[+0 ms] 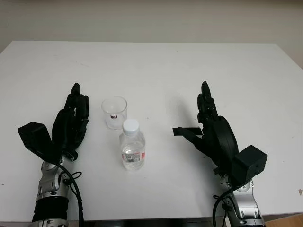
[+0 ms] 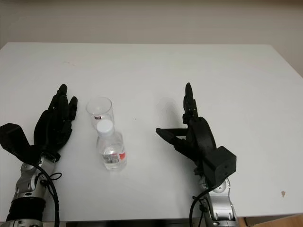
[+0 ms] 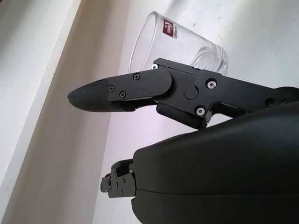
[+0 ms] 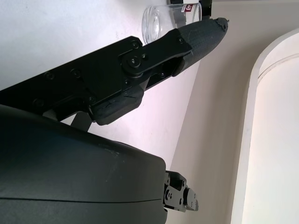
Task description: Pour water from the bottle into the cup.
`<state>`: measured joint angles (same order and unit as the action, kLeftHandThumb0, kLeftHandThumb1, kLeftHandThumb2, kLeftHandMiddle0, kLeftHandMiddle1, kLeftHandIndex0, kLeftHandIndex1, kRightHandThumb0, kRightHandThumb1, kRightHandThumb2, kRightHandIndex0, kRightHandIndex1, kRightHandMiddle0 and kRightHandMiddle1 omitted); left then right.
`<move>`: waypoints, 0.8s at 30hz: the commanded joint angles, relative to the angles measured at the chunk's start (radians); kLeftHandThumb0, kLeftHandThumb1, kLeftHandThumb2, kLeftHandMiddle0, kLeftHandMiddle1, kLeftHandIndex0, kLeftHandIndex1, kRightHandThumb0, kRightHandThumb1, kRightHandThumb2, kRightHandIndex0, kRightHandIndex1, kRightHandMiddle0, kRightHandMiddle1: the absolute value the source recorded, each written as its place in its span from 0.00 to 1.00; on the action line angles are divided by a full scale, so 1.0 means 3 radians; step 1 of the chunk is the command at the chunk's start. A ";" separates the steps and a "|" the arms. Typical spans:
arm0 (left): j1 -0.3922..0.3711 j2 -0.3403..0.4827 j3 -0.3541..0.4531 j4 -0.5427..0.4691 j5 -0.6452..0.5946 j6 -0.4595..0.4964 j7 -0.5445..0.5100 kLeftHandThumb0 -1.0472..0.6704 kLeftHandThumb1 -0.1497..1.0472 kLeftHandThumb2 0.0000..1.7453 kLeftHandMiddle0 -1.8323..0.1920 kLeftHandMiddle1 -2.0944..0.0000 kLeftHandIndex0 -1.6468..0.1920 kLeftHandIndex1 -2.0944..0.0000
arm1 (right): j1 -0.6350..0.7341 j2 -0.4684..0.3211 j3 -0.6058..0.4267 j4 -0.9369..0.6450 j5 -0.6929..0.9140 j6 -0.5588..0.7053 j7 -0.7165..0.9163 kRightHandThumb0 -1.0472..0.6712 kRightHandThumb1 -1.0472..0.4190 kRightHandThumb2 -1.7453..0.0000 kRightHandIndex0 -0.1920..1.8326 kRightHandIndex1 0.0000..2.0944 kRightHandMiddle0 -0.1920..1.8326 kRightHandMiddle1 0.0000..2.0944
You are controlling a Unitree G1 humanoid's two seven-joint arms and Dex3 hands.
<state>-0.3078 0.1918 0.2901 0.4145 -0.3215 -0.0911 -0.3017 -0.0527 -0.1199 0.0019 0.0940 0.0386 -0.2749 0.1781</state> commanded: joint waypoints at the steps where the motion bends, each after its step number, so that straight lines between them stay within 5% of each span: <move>1: 0.0035 0.0018 0.0006 -0.0034 -0.0003 -0.0003 -0.0006 0.17 1.00 0.28 0.95 0.97 0.94 0.97 | -0.0004 0.0006 0.0004 -0.0062 0.0007 -0.0014 0.0005 0.09 0.09 0.97 0.00 0.00 0.00 0.00; 10: -0.0016 0.0021 0.0007 0.0008 -0.0014 0.0021 -0.0011 0.17 1.00 0.28 0.95 0.98 0.95 0.98 | -0.0103 -0.0013 -0.0010 0.0062 0.0104 0.0035 0.0158 0.10 0.10 0.97 0.00 0.00 0.00 0.00; 16: -0.0029 0.0015 0.0019 0.0050 -0.0005 -0.0029 0.0001 0.17 1.00 0.29 0.95 0.97 0.94 0.97 | -0.0258 -0.0157 0.0020 0.0051 0.0531 0.0277 0.0807 0.14 0.11 0.97 0.00 0.00 0.01 0.01; 24: -0.0073 0.0014 0.0016 0.0094 -0.0007 -0.0056 -0.0016 0.17 1.00 0.28 0.95 0.97 0.94 0.97 | -0.0612 -0.0368 0.0135 0.0175 0.0851 0.0718 0.1656 0.11 0.16 0.98 0.17 0.08 0.14 0.07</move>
<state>-0.3178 0.1921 0.2928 0.4322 -0.3216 -0.1012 -0.3050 -0.2121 -0.2142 0.0397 0.1338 0.2815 -0.0701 0.6553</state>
